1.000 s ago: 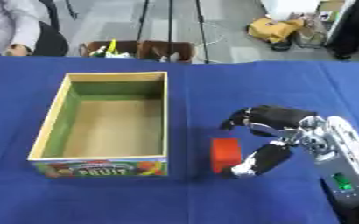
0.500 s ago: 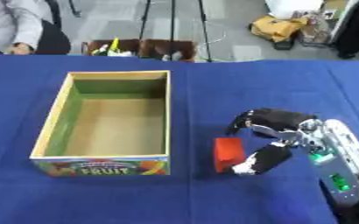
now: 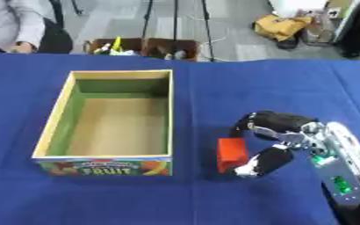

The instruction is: Pick up objects on the table and place them in the box.

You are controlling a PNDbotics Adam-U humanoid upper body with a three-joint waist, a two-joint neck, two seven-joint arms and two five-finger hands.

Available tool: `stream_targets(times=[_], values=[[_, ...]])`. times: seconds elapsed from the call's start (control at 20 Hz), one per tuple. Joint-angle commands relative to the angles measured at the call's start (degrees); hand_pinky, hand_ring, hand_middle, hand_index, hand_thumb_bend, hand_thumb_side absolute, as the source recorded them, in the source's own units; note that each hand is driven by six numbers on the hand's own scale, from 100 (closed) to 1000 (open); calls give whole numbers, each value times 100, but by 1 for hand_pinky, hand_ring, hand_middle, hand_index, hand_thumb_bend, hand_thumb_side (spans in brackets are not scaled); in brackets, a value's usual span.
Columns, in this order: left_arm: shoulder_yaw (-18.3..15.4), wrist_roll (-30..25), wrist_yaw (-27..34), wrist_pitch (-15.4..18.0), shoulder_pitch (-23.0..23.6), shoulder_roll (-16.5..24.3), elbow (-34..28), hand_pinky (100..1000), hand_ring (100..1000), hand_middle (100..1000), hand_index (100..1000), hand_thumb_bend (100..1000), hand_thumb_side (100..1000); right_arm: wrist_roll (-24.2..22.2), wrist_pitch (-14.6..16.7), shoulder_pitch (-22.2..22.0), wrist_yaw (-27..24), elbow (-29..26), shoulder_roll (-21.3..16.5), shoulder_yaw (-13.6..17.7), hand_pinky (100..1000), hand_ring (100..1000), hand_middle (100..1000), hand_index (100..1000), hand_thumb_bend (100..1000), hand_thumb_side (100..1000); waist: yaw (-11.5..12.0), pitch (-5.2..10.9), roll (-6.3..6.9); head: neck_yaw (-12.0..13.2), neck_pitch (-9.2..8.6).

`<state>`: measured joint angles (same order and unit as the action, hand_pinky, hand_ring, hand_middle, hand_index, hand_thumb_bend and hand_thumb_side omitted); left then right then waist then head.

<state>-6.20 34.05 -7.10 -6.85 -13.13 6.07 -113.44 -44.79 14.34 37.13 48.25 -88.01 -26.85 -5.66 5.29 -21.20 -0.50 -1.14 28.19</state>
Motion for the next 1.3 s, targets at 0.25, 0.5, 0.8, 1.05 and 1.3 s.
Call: stream_targets(times=[0.25,0.5,0.8,1.05,1.3], values=[[21,-24,-3,-6,-38,62,-115,225,467,520,411,100,817,56,-61,114,-158,87,-103,90,692,804,565,718,429,624,20,91,7,4,59],[24,-28,-2,-8,-33,63,-115,225,467,520,411,100,817,321,-173,128,-292,73,-150,119,659,759,474,594,275,580,14,90,7,6,65],[25,-33,-2,-10,-29,66,-115,225,466,520,411,100,817,835,-325,74,-323,-87,-271,149,592,686,392,477,100,511,7,90,8,3,54],[25,-32,2,-10,-28,67,-115,225,466,519,411,100,819,1187,-458,85,-264,-141,-323,147,562,666,360,418,100,400,10,99,9,1,45],[26,-31,5,-12,-22,69,-115,225,465,519,411,100,818,1358,-584,152,-290,-224,-367,170,552,656,363,404,100,379,7,102,9,4,54]])
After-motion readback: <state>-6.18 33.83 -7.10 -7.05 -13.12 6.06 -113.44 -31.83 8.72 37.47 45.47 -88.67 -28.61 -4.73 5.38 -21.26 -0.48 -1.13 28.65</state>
